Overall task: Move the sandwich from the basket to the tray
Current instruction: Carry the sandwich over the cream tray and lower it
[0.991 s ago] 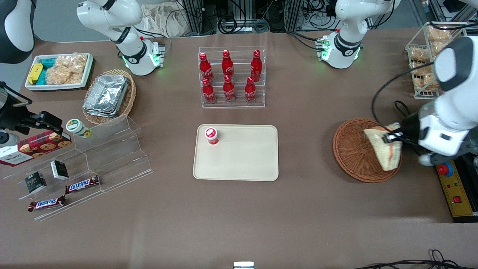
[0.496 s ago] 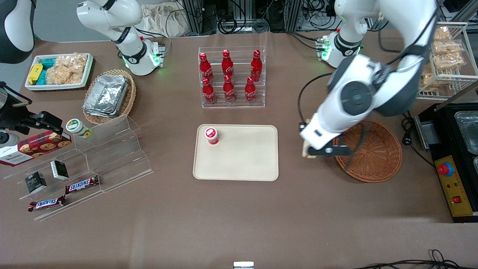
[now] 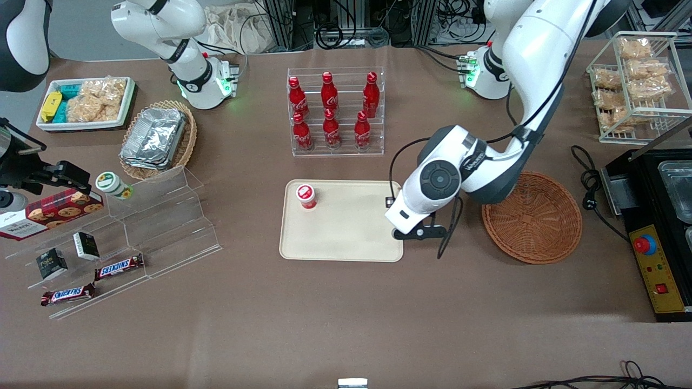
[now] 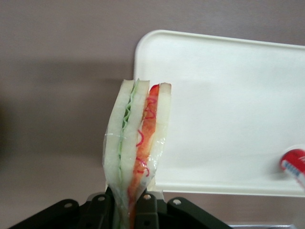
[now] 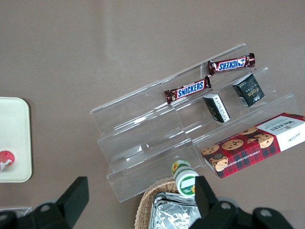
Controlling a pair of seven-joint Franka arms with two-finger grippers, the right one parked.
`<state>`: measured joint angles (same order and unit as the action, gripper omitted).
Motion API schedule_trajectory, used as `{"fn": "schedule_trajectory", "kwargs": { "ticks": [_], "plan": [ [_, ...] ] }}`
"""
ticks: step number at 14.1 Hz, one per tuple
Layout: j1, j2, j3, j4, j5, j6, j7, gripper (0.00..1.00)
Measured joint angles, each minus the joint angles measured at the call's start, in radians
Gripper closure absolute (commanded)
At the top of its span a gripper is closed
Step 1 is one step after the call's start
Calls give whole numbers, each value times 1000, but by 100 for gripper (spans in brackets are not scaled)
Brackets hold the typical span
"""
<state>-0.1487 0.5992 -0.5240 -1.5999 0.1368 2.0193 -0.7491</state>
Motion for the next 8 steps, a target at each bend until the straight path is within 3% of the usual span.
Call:
{"fn": "schedule_trajectory", "kwargs": {
  "ticks": [4, 5, 6, 7, 8],
  "plan": [
    [-51, 66, 2, 0, 41, 80, -75, 98],
    [-53, 80, 2, 1, 64, 105, -88, 88],
    [-56, 93, 2, 2, 78, 125, -97, 68],
    [-64, 105, 2, 2, 84, 137, -102, 54],
    [-73, 114, 2, 5, 99, 144, -106, 23]
  ]
}}
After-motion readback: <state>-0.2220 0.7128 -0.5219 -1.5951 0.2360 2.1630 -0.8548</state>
